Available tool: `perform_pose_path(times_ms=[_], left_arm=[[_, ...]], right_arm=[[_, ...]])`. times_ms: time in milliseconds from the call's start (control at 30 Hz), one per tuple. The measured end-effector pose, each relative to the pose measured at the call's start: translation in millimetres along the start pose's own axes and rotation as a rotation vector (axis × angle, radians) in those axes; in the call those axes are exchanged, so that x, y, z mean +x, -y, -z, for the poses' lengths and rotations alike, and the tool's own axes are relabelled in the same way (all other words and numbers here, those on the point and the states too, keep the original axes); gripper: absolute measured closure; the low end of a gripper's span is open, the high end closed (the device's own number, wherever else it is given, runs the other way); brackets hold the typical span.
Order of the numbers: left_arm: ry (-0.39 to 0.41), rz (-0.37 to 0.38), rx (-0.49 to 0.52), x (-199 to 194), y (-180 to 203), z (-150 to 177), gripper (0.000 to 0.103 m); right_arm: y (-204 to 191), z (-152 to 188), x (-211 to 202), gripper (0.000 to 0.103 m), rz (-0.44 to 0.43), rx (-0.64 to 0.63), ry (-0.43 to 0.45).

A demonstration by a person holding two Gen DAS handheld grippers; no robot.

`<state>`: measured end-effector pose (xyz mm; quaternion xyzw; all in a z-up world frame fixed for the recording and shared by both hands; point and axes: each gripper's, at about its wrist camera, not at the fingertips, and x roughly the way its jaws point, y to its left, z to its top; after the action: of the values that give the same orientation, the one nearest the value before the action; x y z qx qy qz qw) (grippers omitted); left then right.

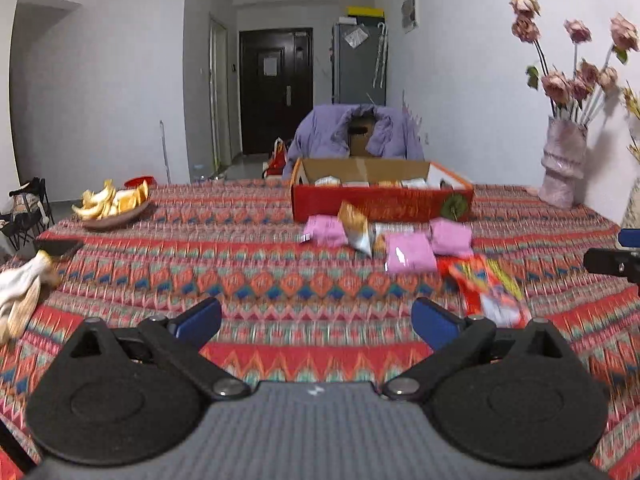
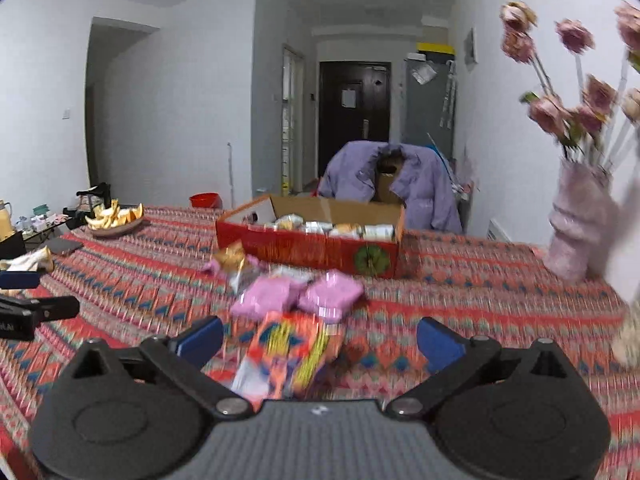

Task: Organize snacks
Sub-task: 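Withdraw both open tools from the box back to the snack pile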

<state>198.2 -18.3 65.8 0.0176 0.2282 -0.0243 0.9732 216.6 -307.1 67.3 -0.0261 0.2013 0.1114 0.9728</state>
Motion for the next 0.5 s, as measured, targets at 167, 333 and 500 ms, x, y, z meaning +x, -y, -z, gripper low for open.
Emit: perform_pose_path(times_ms=[167,333,500], left_arm=[[-0.01,-0.016,0.03,-8.2,-1.9,11.5,0.0],[-0.017,-0.017,0.025,-1.5,-0.6,8.9,0.0],[-0.032,-0.003,0.034,6.4,2.6,8.9,0.0]], right_arm=[[-7.4,30.0,-13.3,0.0,-0.004,0.03,-0.031],[-12.7,32.9,-10.6,0.0,0.021,0.023,-0.045],[-11.5,30.4,-3.5,0.0,0.011,0.032,-0.059]])
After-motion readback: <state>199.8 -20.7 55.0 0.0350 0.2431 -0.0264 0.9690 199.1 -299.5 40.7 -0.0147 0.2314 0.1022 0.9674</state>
